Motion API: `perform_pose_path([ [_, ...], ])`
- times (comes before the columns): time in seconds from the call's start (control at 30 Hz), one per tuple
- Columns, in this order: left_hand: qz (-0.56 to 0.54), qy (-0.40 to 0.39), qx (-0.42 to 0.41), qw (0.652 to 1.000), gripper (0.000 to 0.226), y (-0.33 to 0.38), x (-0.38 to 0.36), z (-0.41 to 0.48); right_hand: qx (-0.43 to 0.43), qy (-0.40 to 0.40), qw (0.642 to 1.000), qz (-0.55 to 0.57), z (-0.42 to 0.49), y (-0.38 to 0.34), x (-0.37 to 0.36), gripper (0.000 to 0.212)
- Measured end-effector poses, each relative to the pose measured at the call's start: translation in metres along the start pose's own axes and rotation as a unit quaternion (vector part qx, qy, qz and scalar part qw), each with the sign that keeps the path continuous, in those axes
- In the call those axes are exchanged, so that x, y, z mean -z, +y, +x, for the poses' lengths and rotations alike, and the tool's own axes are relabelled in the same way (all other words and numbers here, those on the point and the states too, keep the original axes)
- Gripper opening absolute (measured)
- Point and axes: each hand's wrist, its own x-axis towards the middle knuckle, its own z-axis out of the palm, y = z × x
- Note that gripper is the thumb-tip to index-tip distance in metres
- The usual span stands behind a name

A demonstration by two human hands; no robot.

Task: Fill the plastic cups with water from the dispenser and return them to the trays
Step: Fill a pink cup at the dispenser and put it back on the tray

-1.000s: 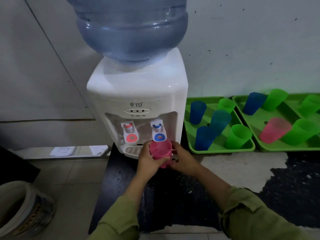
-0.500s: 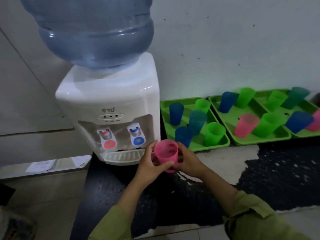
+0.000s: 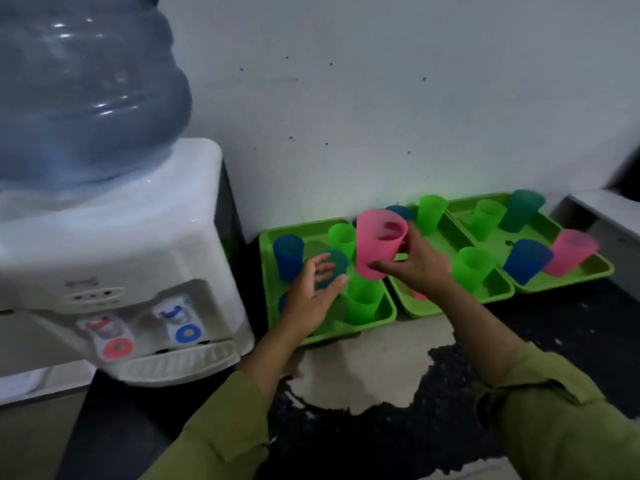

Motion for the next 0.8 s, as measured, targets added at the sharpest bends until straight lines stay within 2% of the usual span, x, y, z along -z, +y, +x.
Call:
perform_pose_path([
  [0.13, 0.065, -0.007, -0.008, 0.998, 0.042, 0.005, -0.049, 0.045, -0.014, 0.010, 1.000, -0.014, 0.047, 0.025, 0.054, 0.071],
  [0.23, 0.100, 0.024, -0.011, 0.995, 0.039, 0.004, -0.081, 0.077, -0.015, 0.003, 0.999, -0.039, 0.081, 0.048, 0.085, 0.069],
  [0.5, 0.266, 0.044, 0.058, 0.961, 0.045, -0.017, -0.139, 0.142, -0.044, -0.027, 0.989, -0.137, 0.147, 0.129, 0.129, 0.071],
  [0.67, 0.382, -0.024, 0.110, 0.917, 0.050, -0.030, -0.148, 0.165, -0.064, -0.094, 0.977, -0.178, 0.162, 0.174, 0.130, 0.084],
  [0.8, 0.438, -0.085, 0.158, 0.881, 0.055, -0.039, -0.155, 0.174, -0.088, -0.143, 0.967, -0.193, 0.169, 0.196, 0.127, 0.081],
])
